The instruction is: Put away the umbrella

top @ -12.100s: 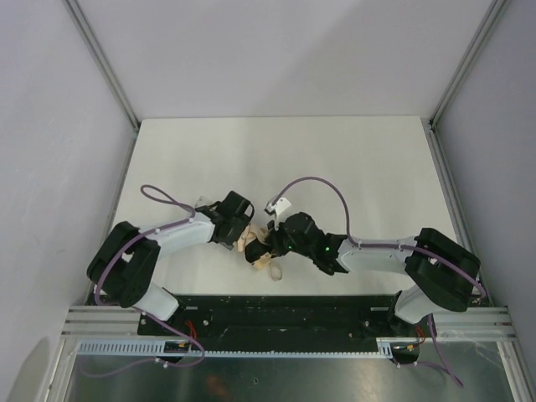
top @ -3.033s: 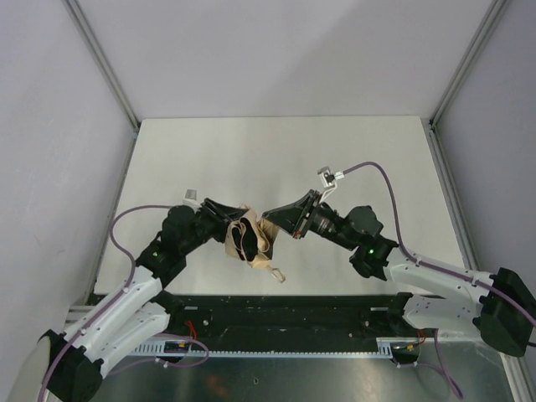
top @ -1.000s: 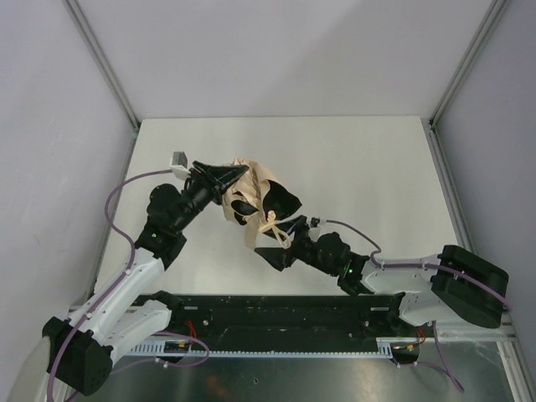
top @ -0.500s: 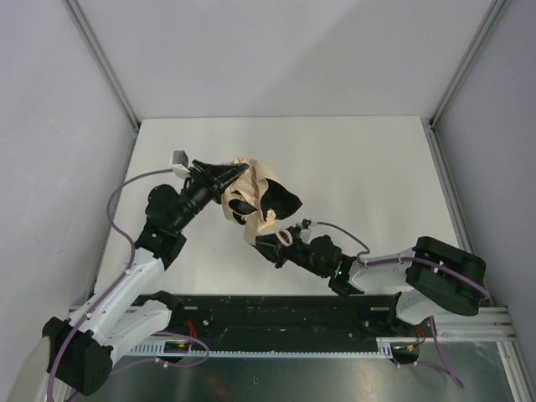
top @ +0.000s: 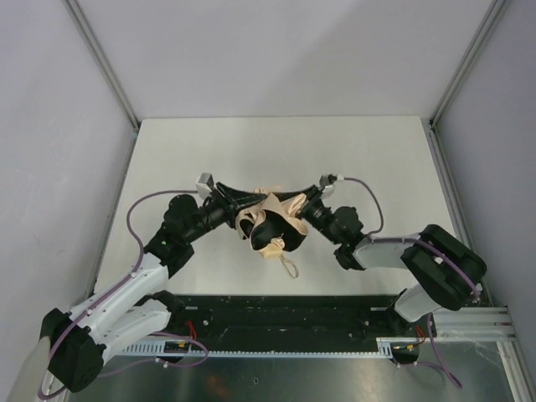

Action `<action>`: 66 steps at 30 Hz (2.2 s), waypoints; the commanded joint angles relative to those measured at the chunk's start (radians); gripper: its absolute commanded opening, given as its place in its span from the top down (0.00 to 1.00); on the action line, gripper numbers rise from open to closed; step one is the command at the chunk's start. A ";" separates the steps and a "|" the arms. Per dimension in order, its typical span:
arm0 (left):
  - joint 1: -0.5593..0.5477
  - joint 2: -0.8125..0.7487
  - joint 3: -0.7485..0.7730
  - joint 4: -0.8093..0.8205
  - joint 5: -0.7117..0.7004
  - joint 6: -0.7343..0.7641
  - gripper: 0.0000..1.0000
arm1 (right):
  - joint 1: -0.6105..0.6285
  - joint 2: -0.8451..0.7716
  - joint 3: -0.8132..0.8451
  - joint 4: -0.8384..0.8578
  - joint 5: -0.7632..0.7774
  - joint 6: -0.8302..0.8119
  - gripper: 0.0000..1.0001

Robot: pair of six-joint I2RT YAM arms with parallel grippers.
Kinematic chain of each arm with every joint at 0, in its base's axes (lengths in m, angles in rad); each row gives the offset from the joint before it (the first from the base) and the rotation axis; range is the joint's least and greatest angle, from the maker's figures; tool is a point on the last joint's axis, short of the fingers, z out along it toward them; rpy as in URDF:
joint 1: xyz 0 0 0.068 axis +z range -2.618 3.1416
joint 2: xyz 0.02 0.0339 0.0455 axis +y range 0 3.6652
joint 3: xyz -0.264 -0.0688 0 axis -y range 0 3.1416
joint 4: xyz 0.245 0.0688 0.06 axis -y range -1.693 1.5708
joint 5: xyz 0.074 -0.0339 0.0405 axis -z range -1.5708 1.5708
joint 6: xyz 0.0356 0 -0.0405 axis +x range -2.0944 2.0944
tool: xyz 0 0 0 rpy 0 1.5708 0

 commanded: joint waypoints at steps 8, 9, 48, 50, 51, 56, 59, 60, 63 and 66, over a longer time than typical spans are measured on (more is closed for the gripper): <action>0.033 -0.011 0.008 -0.458 -0.026 0.136 1.00 | -0.131 -0.557 -0.009 -0.287 -0.023 -0.666 1.00; 0.035 0.003 0.007 -0.466 -0.030 0.145 1.00 | -0.123 -0.588 0.007 -0.321 -0.031 -0.697 1.00; 0.001 0.382 0.427 -1.152 -0.163 0.527 1.00 | 0.600 -0.020 0.822 -1.623 0.149 -1.879 1.00; -0.012 0.379 0.439 -1.172 -0.168 0.546 1.00 | 0.606 -0.001 0.832 -1.621 0.222 -1.893 1.00; -0.019 0.376 0.439 -1.177 -0.169 0.548 1.00 | 0.606 0.004 0.833 -1.613 0.256 -1.900 1.00; -0.031 0.353 0.429 -1.199 -0.158 0.558 1.00 | 0.608 0.023 0.838 -1.581 0.374 -1.940 1.00; -0.031 0.344 0.434 -1.214 -0.156 0.565 1.00 | 0.609 0.057 0.851 -1.636 0.361 -1.959 1.00; -0.031 0.343 0.440 -1.221 -0.157 0.571 1.00 | 0.610 0.066 0.856 -1.662 0.343 -1.953 1.00; -0.028 0.350 0.458 -1.237 -0.161 0.587 1.00 | 0.611 0.080 0.859 -1.721 0.249 -1.919 1.00; -0.023 0.366 0.475 -1.246 -0.162 0.601 1.00 | 0.621 0.095 0.860 -1.746 0.176 -1.890 1.00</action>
